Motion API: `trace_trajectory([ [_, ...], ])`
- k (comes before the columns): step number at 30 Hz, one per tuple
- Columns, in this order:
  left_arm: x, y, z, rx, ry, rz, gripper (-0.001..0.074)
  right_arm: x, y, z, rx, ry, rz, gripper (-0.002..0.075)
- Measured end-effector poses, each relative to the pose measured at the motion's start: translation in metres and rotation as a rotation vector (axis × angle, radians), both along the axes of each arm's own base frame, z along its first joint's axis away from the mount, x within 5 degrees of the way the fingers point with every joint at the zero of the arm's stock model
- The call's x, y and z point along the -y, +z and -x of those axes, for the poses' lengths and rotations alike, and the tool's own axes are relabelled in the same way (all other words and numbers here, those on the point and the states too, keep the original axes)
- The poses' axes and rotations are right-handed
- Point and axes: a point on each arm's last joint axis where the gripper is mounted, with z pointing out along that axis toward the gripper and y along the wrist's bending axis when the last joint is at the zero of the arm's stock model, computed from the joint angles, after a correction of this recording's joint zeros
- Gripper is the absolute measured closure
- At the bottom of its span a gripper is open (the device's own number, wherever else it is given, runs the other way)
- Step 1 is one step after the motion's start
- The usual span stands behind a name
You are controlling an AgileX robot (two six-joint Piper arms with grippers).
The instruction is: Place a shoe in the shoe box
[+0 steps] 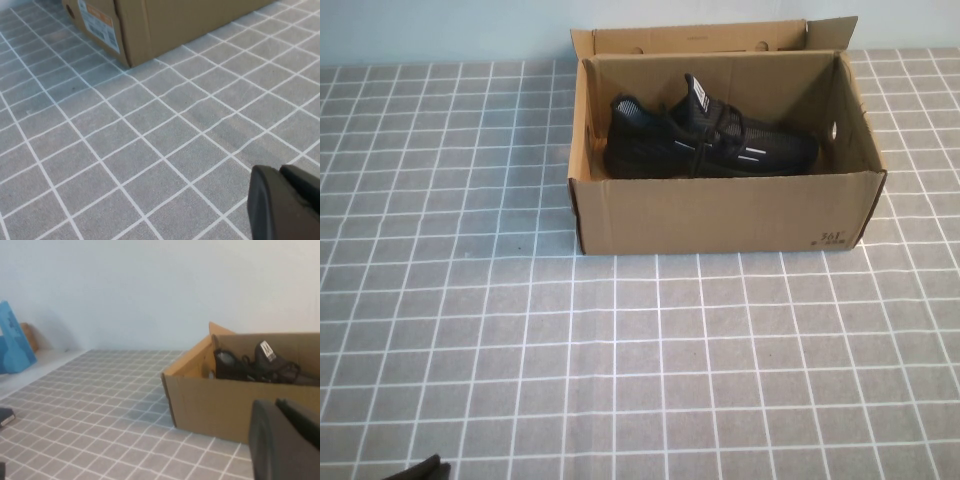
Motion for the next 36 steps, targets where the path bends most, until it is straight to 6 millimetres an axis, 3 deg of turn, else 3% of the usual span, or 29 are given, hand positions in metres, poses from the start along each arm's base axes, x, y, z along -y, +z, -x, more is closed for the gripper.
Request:
trace_trajectory([
  [6, 0.000, -0.003, 0.000, -0.008, 0.000, -0.005, 0.0736, -0.003, -0.023, -0.005, -0.057, 0.000, 0.039, 0.0742],
  [18, 0.000, -0.004, 0.000, -0.013, 0.000, -0.009, 0.0736, -0.007, -0.095, -0.010, -0.243, 0.004, 0.166, 0.0742],
  [29, -0.001, -0.005, 0.001, -0.021, 0.001, -0.014, 0.0736, -0.008, -0.107, -0.006, -0.340, 0.032, 0.239, 0.0742],
  [33, -0.001, -0.005, 0.001, -0.022, 0.001, -0.015, 0.0736, -0.005, -0.104, -0.009, -0.261, -0.006, 0.279, 0.0742],
  [36, -0.001, -0.005, 0.001, -0.023, 0.001, -0.016, 0.0736, 0.001, -0.097, -0.016, -0.193, -0.139, 0.251, 0.0742],
])
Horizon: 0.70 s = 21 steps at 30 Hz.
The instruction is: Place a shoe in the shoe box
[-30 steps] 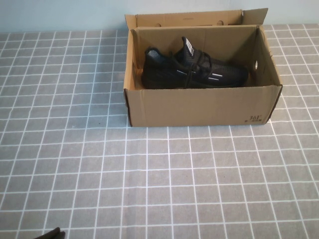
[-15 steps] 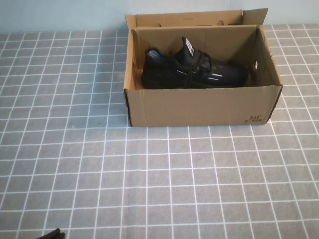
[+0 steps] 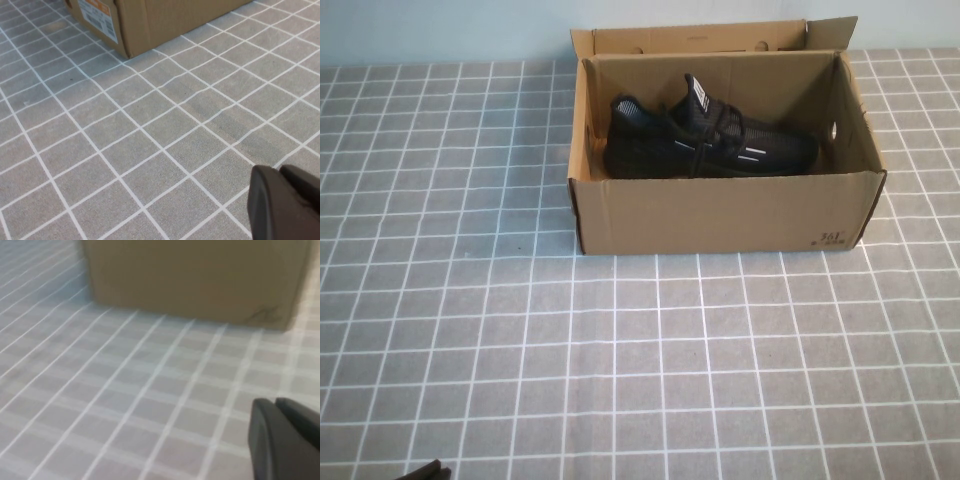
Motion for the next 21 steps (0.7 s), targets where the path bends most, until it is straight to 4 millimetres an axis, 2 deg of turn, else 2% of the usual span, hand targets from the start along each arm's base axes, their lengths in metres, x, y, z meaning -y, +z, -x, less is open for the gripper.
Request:
trace_trajectory([
  [6, 0.000, 0.000, 0.000, 0.000, 0.000, 0.000, 0.0736, 0.016, 0.006, -0.007, 0.069, -0.282, -0.017, 0.0742],
  [10, 0.000, 0.000, 0.000, 0.000, 0.000, 0.000, 0.0736, 0.024, 0.008, -0.008, 0.090, -0.407, -0.018, 0.0742],
  [14, 0.000, 0.000, 0.000, 0.000, 0.000, 0.000, 0.0736, 0.026, 0.008, -0.003, 0.113, -0.437, -0.023, 0.0742],
  [21, 0.000, 0.000, 0.000, -0.002, 0.000, -0.001, 0.0736, 0.025, -0.004, 0.000, -0.015, -0.419, 0.011, 0.0742],
])
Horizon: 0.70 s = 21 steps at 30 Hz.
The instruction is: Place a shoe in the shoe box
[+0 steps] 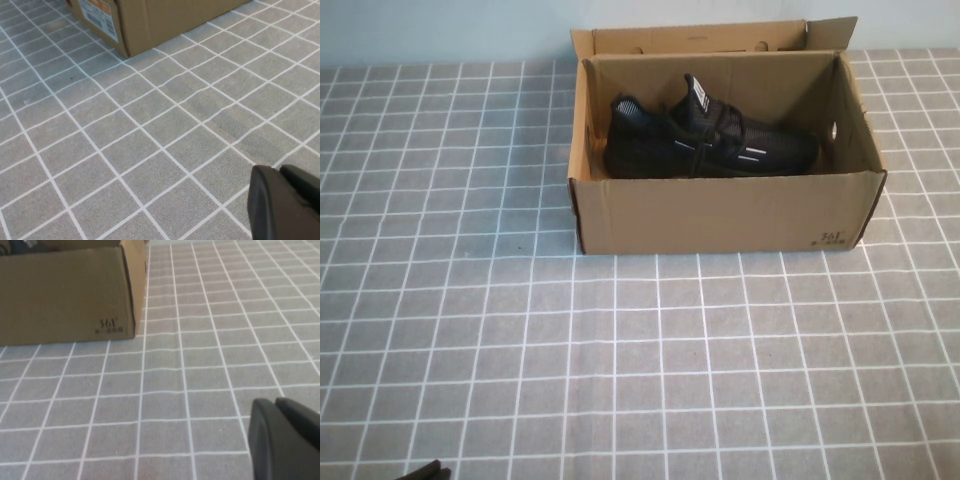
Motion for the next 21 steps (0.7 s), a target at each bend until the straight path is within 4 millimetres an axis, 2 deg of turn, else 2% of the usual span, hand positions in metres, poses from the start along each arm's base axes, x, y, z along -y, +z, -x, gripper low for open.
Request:
trace_trajectory([
  [21, 0.0000, 0.0000, 0.0000, 0.000, 0.000, 0.000, 0.0736, -0.0003, -0.0025, 0.0007, -0.028, 0.004, 0.001, 0.0742],
])
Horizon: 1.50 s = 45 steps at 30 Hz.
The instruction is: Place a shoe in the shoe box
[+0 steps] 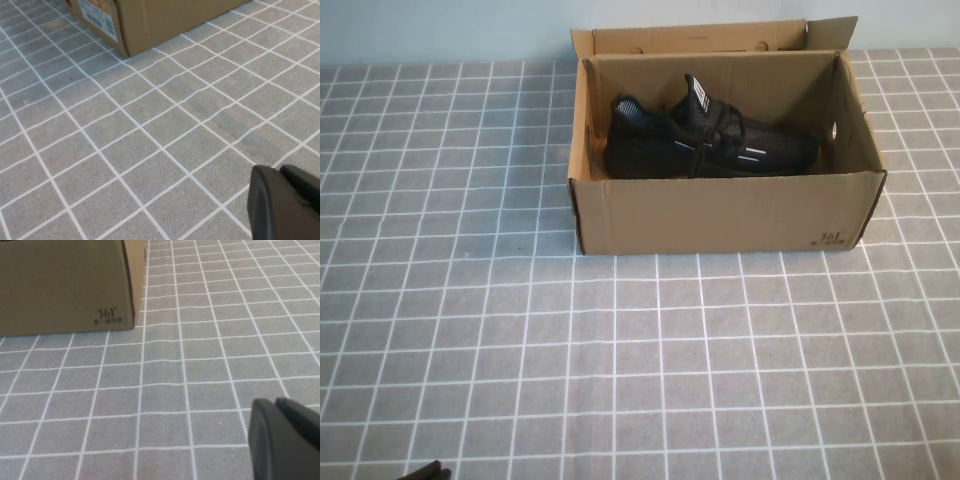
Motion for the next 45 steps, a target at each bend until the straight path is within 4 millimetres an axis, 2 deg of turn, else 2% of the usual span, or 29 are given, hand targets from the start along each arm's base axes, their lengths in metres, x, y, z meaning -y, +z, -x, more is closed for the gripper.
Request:
trace_trajectory([
  [11, 0.000, 0.000, 0.000, -0.001, 0.000, -0.001, 0.0736, 0.000, 0.000, 0.000, 0.000, 0.000, 0.000, 0.0742],
  [15, 0.002, 0.009, -0.002, 0.068, 0.010, 0.079, 0.0736, 0.000, 0.000, 0.000, 0.000, 0.000, 0.000, 0.0742],
  [22, -0.009, 0.036, -0.010, 0.309, 0.202, 0.284, 0.0736, 0.000, 0.000, 0.000, 0.000, 0.000, 0.000, 0.0742],
  [30, -0.025, 0.044, 0.000, 0.436, 0.378, 0.351, 0.0736, 0.000, 0.000, 0.000, 0.000, 0.000, 0.000, 0.0742],
  [35, -0.028, 0.032, 0.000, 0.334, 0.447, 0.308, 0.0736, 0.000, 0.000, 0.000, -0.002, 0.000, 0.000, 0.0742],
  [45, -0.027, 0.000, 0.003, -0.004, 0.461, 0.164, 0.0736, 0.000, 0.000, 0.000, -0.002, 0.000, 0.000, 0.0742],
])
